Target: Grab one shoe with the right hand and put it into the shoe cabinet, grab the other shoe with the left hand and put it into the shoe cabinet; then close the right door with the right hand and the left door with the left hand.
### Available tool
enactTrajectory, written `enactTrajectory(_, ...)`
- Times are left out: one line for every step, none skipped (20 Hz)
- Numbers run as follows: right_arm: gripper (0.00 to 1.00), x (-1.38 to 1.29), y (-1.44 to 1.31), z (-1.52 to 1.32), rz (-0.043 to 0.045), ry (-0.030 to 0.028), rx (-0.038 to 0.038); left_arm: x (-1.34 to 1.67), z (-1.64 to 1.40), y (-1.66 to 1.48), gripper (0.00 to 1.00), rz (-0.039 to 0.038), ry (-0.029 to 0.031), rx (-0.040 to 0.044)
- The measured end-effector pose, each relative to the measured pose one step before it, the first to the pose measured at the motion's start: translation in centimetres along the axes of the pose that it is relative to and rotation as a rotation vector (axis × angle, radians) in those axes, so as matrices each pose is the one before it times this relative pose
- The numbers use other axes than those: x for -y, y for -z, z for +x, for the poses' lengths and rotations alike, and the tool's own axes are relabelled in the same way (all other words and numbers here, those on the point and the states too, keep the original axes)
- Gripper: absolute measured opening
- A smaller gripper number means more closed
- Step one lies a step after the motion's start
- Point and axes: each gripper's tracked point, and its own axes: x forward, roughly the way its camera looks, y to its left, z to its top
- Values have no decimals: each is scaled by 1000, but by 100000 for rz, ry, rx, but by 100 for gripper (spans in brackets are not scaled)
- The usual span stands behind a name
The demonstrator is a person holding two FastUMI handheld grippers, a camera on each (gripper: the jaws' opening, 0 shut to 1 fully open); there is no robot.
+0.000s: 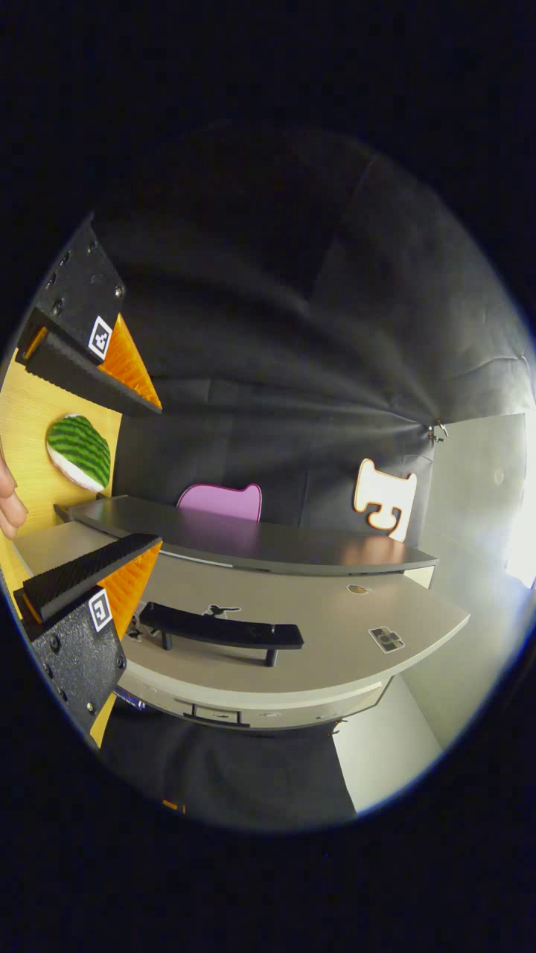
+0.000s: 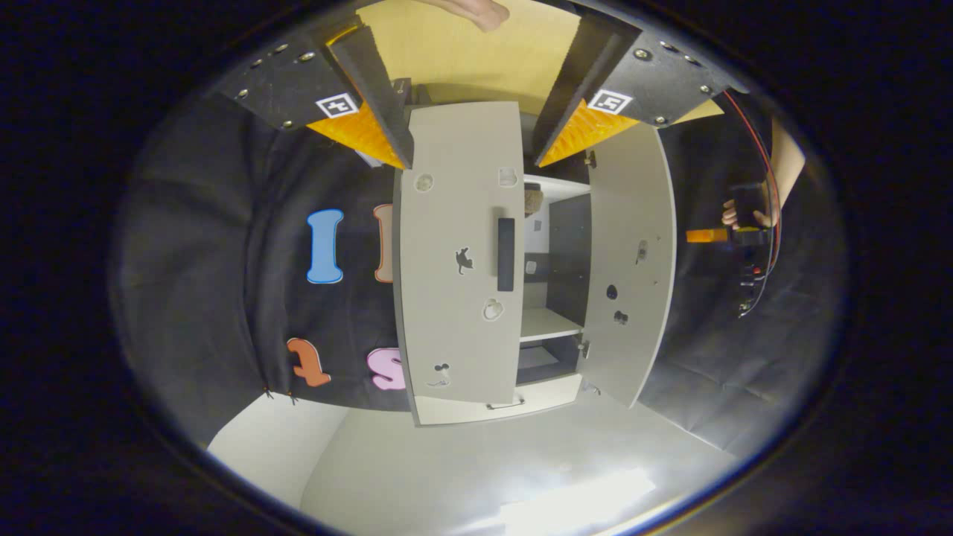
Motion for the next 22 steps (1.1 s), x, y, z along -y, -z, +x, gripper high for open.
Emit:
enactTrajectory(96, -78, -107, -617, 1186, -56, 768, 224, 554, -238, 93, -725, 697, -1047)
enactTrajectory(96, -37, -98, -637, 2101, -65, 862, 402, 411, 92, 96, -6, 863, -1201)
enactTrajectory(96, -104, 1, -402, 3147, 459, 287, 549, 315, 108, 96, 1004, 552, -1797)
enactTrajectory(94, -50, 205, -384, 2279, 291, -577, 186, 381, 126, 99, 789, -823, -785)
enactTrajectory(94, -187, 413, -444, 832, -471, -838, 479, 212, 79, 93, 811, -42, -1892)
enactTrajectory(93, -299, 42, -444, 682, -880, 496, 883, 158, -58, 96, 808, 783, -1091)
enactTrajectory(96, -79, -236, -401, 1998, -461, 1343, 913, 91, -66, 96, 1165, 1719, -1345)
enactTrajectory(96, -57, 25, -474, 1300, -445, 564, 1176, 409, -9, 94, 7, 3292, -788)
enactTrajectory(96, 136, 346, -494, 571, -204, 112, 586, -185, 97, 94, 1738, 321, -2250)
enactTrajectory(96, 205, 284, -583, 246, 386, 132, 1, 136, -63, 89, 1230, -324, 321)
enactTrajectory(96, 283, 162, -572, 345, 878, 671, -79, -10, 56, 89, 2034, -1646, -1727)
enactTrajectory(96, 321, -93, -345, -118, 1134, 649, -131, -247, 6, 88, 1721, -1346, -361)
enactTrajectory(96, 378, 5, -316, -454, 1218, 530, 138, 21, -367, 92, 1593, -1352, 495)
enactTrajectory(96, 206, -130, -239, -618, 1065, 655, 177, -176, 120, 88, 1719, -1151, -981)
enactTrajectory(93, -14, -42, -172, -679, 786, 382, 294, -28, -184, 88, 1362, -221, 515)
enactTrajectory(96, -38, 19, -134, -818, 248, 105, 451, -26, 23, 89, 392, 339, -422)
enactTrajectory(96, -256, 193, -21, -317, -216, -44, 496, 57, 71, 93, -1426, 551, -96)
enactTrajectory(96, -333, 208, -45, -204, -648, -442, 465, 10, 227, 89, -2791, 128, -1042)
enactTrajectory(94, -284, 210, 171, -271, -384, -675, 557, -72, 246, 89, -2402, 156, -1601)
enactTrajectory(94, -73, 215, 24, -930, 204, -624, 666, 71, 204, 94, -2101, 317, -1267)
enactTrajectory(94, 246, 227, 179, -1641, 1347, -576, 759, 98, 159, 94, -1700, 262, -1446)
enactTrajectory(96, 539, 56, 135, -2253, 2755, 3, 751, 101, 162, 93, -610, 625, -1075)
